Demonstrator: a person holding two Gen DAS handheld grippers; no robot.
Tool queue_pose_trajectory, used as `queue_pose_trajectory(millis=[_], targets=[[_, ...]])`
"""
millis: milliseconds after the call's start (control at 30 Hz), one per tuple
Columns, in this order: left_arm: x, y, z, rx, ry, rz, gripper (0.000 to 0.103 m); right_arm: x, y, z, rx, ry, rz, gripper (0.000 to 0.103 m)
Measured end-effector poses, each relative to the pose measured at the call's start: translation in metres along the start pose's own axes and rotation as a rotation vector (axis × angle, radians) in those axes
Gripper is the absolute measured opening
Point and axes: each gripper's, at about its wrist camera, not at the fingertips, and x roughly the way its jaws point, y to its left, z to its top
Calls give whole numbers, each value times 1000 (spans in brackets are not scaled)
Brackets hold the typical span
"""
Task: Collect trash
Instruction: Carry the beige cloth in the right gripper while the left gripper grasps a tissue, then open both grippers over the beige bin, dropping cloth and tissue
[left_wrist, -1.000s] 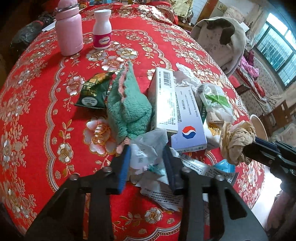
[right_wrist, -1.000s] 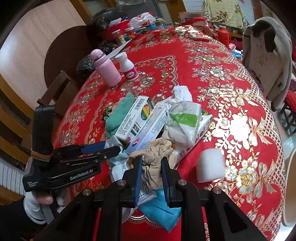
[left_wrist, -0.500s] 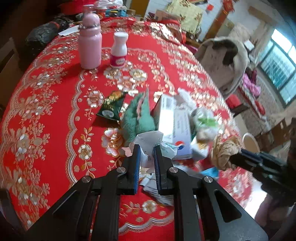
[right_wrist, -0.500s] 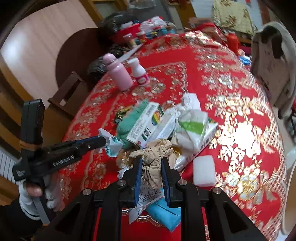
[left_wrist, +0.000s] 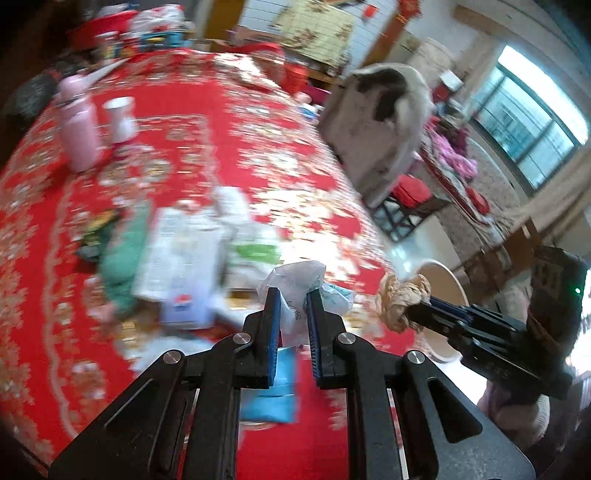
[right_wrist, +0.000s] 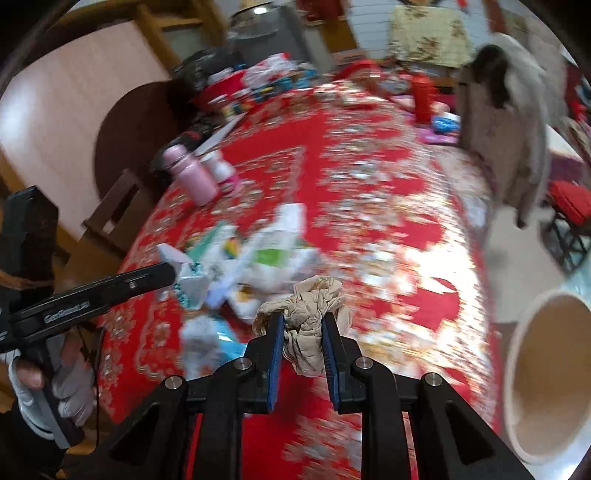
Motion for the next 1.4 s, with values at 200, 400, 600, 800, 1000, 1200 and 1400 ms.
queue_pose_trajectory(millis=[200,400,600,800,1000,1200,1400], targets=[[44,-75,1,78,61,-81,12,-38,-79,-17,147,-29,-91,19],[87,-150,-1,162,116,-137,12,-72,-153,-38,276,-50,-165,19],[136,-208,-9,212,174,-165,12,-86,-210,-56,371,-37,-225,19],[175,-244,-18,231,211,-212,13,-92,-249,-67,433,-21,-276,32],[198,-252,-20,185,252,-276,24,-103,-266,-79,467,-30,-310,53],[195,-248,-17,162,251,-301,39,-102,-269,-83,486,-15,-293,53],[190,-243,-15,140,244,-335,44,-105,-263,-79,478,-24,-301,54]])
